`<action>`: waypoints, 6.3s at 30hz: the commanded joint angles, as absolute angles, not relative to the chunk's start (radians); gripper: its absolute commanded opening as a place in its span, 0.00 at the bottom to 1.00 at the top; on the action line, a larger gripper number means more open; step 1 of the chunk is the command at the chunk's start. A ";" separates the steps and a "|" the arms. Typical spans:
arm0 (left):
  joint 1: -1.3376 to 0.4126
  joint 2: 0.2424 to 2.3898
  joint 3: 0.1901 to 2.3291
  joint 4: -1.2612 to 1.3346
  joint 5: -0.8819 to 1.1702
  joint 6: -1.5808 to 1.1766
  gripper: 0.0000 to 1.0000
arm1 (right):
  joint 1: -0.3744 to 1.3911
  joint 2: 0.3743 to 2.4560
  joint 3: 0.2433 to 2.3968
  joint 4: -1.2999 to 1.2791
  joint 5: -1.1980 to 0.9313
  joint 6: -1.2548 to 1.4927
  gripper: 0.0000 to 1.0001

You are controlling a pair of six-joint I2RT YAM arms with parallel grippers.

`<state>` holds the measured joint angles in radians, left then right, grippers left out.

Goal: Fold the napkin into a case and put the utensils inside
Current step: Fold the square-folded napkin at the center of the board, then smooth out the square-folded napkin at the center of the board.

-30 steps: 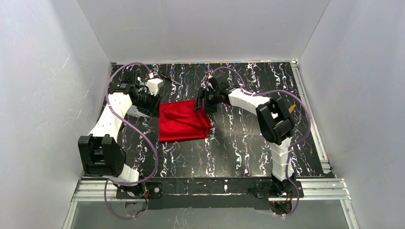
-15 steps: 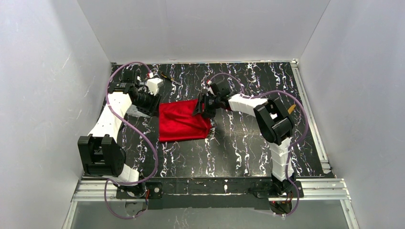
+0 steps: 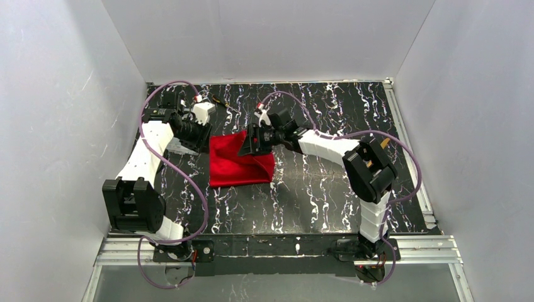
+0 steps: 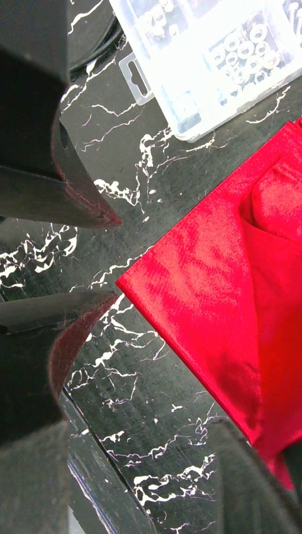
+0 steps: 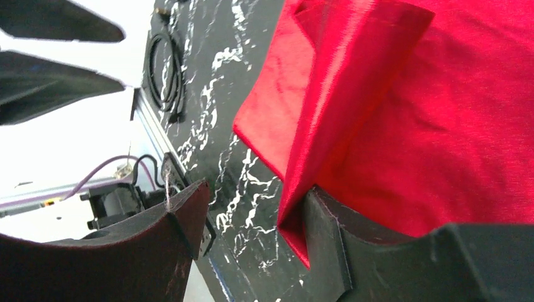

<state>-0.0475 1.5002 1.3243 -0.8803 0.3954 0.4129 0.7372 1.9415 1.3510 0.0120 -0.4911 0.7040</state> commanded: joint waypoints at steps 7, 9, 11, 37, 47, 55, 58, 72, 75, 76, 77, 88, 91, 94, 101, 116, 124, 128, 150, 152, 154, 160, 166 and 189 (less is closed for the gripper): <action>-0.043 1.509 1.353 -0.911 0.391 0.422 0.39 | 0.902 1.917 1.369 -0.168 -0.464 0.469 0.67; -0.042 1.509 1.358 -0.913 0.390 0.423 0.39 | 0.933 1.931 1.400 -0.264 -0.375 0.405 0.67; -0.042 1.511 1.364 -0.915 0.391 0.423 0.39 | 0.952 1.951 1.433 -0.345 -0.303 0.353 0.69; -0.332 1.333 1.001 -0.827 0.327 0.651 0.40 | 0.652 1.801 1.407 -0.321 -0.348 0.428 0.67; -0.559 1.394 0.932 -0.706 0.098 0.856 0.40 | 0.632 1.831 1.426 -0.316 -0.369 0.446 0.66; -0.581 1.398 0.853 -0.628 0.014 0.917 0.38 | 0.626 1.813 1.375 -0.286 -0.406 0.468 0.64; -0.581 1.387 0.830 -0.634 0.017 0.916 0.37 | 0.626 1.817 1.346 -0.266 -0.469 0.491 0.62; -0.584 1.347 0.771 -0.530 -0.053 0.884 0.15 | 0.652 1.747 1.044 -0.057 -0.663 0.621 0.62; -0.584 1.329 0.767 -0.531 -0.066 0.891 0.05 | 0.653 1.740 1.032 -0.043 -0.679 0.626 0.62; -0.585 1.320 0.764 -0.532 -0.069 0.899 0.02 | 0.652 1.741 1.038 -0.056 -0.679 0.617 0.62; -0.585 1.311 0.762 -0.534 -0.074 0.907 0.00 | 0.652 1.745 1.051 -0.079 -0.673 0.602 0.62; -0.584 1.253 0.757 -0.514 -0.183 1.046 0.00 | 0.625 1.775 1.197 -0.176 -0.688 0.578 0.63; -0.584 1.235 0.745 -0.514 -0.201 1.075 0.00 | 0.652 1.807 1.196 -0.120 -0.699 0.628 0.63; -0.585 1.224 0.732 -0.523 -0.204 1.078 0.00 | 0.702 1.856 1.207 -0.119 -0.676 0.629 0.62; -0.586 1.241 0.667 -0.488 -0.223 1.072 0.00 | 0.698 1.949 1.127 0.050 -0.674 0.714 0.59; -0.566 1.222 0.909 -0.830 0.131 0.807 0.46 | 0.677 1.909 1.161 0.046 -0.830 0.777 0.59; -0.432 1.304 1.170 -0.975 0.372 0.693 0.51 | 0.621 1.987 1.466 -0.146 -0.837 0.728 0.60; -0.414 1.373 1.147 -0.848 0.289 0.630 0.51 | 0.594 2.155 1.619 -0.157 -0.775 0.731 0.56; -0.439 1.480 0.799 -0.466 0.078 0.674 0.46 | 0.530 2.314 1.709 0.033 -0.748 0.853 0.62; -0.439 1.484 0.807 -0.476 0.087 0.677 0.46 | 0.509 2.274 1.698 0.064 -0.762 0.873 0.64; -0.439 1.484 0.808 -0.486 0.103 0.682 0.45 | 0.479 2.235 1.680 0.069 -0.747 0.864 0.64; -0.439 1.484 0.798 -0.500 0.120 0.708 0.44 | 0.423 2.239 1.718 -0.163 -0.625 0.684 0.65; -0.439 1.486 0.799 -0.505 0.119 0.715 0.42 | 0.423 2.320 1.775 -0.248 -0.557 0.604 0.68; -0.439 1.482 0.780 -0.506 0.109 0.742 0.41 | 0.521 2.430 1.708 -0.121 -0.603 0.682 0.58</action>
